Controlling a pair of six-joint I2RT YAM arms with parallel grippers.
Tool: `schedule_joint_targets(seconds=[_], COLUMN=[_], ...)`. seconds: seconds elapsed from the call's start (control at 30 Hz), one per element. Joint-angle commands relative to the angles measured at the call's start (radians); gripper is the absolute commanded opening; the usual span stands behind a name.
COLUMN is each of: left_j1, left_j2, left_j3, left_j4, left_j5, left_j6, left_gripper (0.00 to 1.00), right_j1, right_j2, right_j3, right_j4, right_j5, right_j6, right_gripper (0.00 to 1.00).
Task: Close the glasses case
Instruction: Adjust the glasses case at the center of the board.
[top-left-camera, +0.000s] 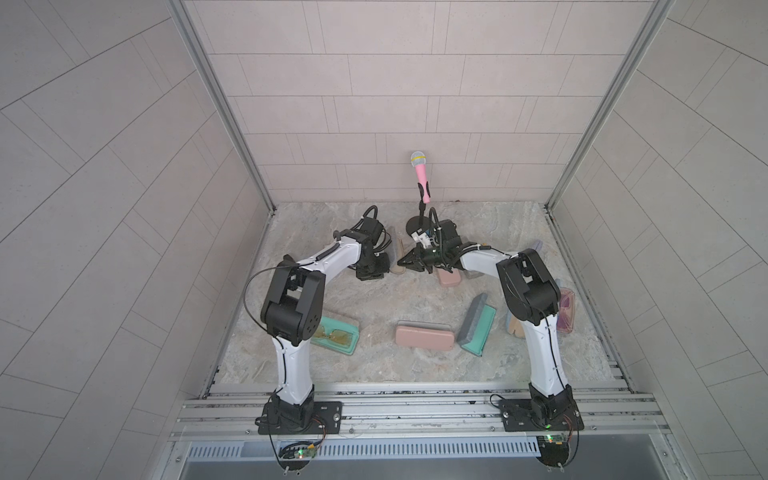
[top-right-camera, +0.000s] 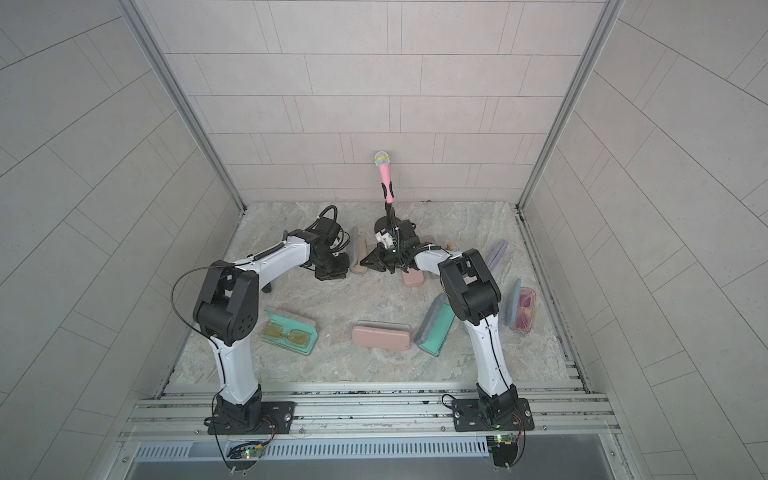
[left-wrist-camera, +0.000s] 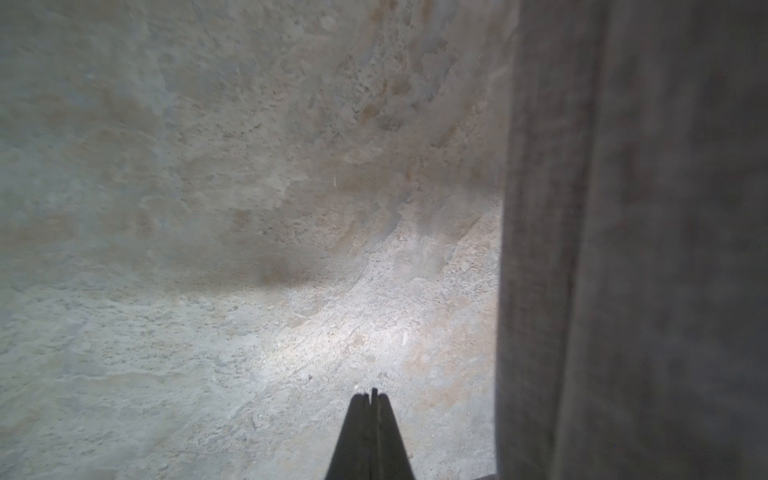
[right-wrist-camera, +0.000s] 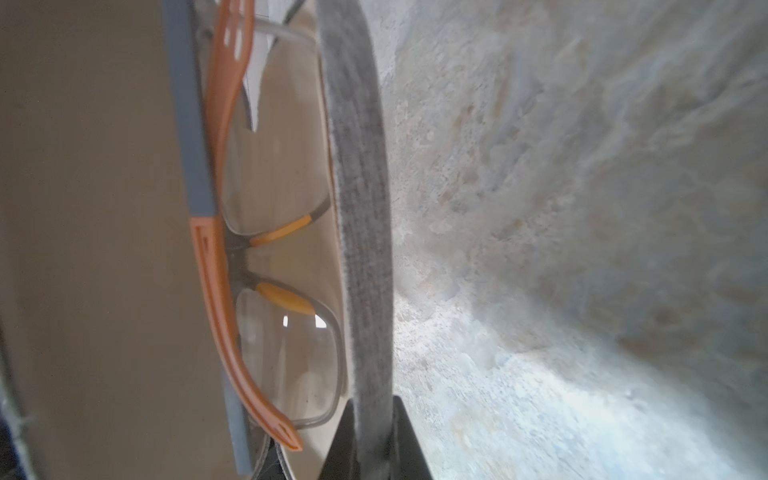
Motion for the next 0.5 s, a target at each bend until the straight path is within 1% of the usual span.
schedule_joint_targets(seconds=[0.0, 0.03, 0.07, 0.1, 0.13, 0.17, 0.2, 0.23, 0.27, 0.3, 0.4, 0.43, 0.47], left_j1=[0.006, 0.006, 0.005, 0.006, 0.005, 0.006, 0.006, 0.007, 0.007, 0.007, 0.01, 0.01, 0.01], left_j2=[-0.032, -0.028, -0.027, -0.032, -0.04, -0.044, -0.046, -0.051, -0.056, -0.057, -0.055, -0.055, -0.051], left_j3=[-0.018, -0.013, -0.007, -0.012, -0.022, -0.023, -0.019, -0.021, -0.026, -0.027, -0.023, -0.026, -0.025], left_j4=[0.005, 0.003, -0.001, 0.004, 0.016, 0.019, 0.01, 0.006, 0.011, 0.012, 0.011, 0.015, 0.018], left_j5=[-0.001, 0.011, 0.02, 0.021, 0.015, 0.014, 0.017, 0.015, 0.004, -0.002, 0.01, 0.007, 0.008], left_j6=[0.011, 0.011, 0.012, 0.012, 0.008, 0.009, 0.014, 0.018, 0.017, 0.017, 0.017, 0.013, 0.01], left_gripper=[0.0, 0.0, 0.0, 0.0, 0.0, 0.0, 0.0, 0.0, 0.0, 0.0, 0.0, 0.0, 0.0], right_j1=[-0.008, -0.008, -0.005, -0.002, -0.008, -0.014, -0.011, -0.008, -0.012, -0.016, -0.008, -0.008, -0.01], right_j2=[-0.015, 0.004, -0.004, -0.005, 0.021, 0.059, 0.062, 0.059, 0.066, 0.074, 0.059, 0.053, 0.049], right_j3=[0.025, 0.029, -0.017, -0.028, 0.011, 0.062, 0.011, -0.042, -0.033, -0.012, -0.086, -0.096, -0.094], right_j4=[-0.016, 0.041, 0.214, 0.216, 0.075, 0.042, 0.269, 0.453, 0.41, 0.319, 0.556, 0.553, 0.495], right_j5=[-0.04, -0.076, -0.087, -0.06, -0.038, -0.102, -0.128, -0.119, -0.123, -0.125, -0.152, -0.155, -0.153], right_j6=[-0.014, 0.048, 0.126, 0.1, 0.03, 0.046, 0.18, 0.278, 0.26, 0.221, 0.351, 0.342, 0.306], right_gripper=[0.09, 0.07, 0.08, 0.09, 0.09, 0.06, 0.07, 0.08, 0.08, 0.08, 0.08, 0.08, 0.08])
